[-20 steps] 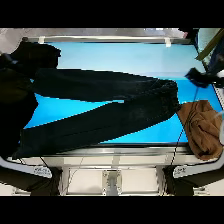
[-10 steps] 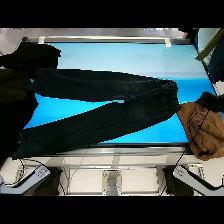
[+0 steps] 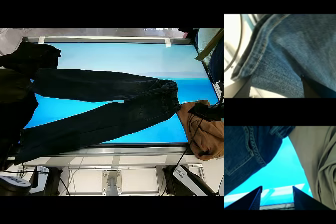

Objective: Fold the clothes and pants, and hang the long-sleeved shirts on hangers.

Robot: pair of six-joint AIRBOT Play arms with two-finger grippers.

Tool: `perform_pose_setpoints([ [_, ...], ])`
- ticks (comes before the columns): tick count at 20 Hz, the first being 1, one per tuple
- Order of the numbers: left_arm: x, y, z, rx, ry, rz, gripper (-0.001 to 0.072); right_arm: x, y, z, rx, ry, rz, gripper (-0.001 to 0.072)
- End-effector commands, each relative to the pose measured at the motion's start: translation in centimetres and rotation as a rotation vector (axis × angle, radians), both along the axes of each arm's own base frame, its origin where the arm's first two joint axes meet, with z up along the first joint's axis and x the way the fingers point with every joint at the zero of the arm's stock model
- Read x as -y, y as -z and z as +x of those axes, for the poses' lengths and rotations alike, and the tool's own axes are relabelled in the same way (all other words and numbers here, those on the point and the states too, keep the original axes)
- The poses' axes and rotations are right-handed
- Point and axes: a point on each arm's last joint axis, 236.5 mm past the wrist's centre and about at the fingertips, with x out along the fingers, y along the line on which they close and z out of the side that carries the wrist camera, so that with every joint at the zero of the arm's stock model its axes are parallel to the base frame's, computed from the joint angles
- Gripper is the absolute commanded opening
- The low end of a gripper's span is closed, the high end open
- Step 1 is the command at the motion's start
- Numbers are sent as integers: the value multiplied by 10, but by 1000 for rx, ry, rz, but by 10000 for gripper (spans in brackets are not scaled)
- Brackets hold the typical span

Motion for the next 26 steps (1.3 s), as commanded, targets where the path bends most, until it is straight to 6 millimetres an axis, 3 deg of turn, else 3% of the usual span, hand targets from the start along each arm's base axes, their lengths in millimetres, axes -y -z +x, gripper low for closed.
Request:
perform_pose_setpoints([
  [1,7,3,-13,-22,-41,-32,675,-1,1,-2,-2,-24,-5,431],
  [5,-28,-33,-2,20,-40,96,674,4,3,-6,-20,-32,-34,431],
  [7,-30,-46,-2,24,-18,110,675,6,4,-7,-23,-33,-43,431],
  [10,-7,-36,-25,-67,55,25,675,17,3,-2,-4,-19,-89,430],
  [14,3,-28,-69,-250,74,-14,674,26,1,6,32,-3,-123,431],
  [17,7,-24,-79,-266,37,-40,674,32,-2,13,60,10,-146,430],
  [23,2,22,-75,-237,-36,7,672,38,-5,20,91,37,-161,430],
  [26,-8,33,-35,-70,-120,44,647,33,-3,15,69,28,-144,431],
])
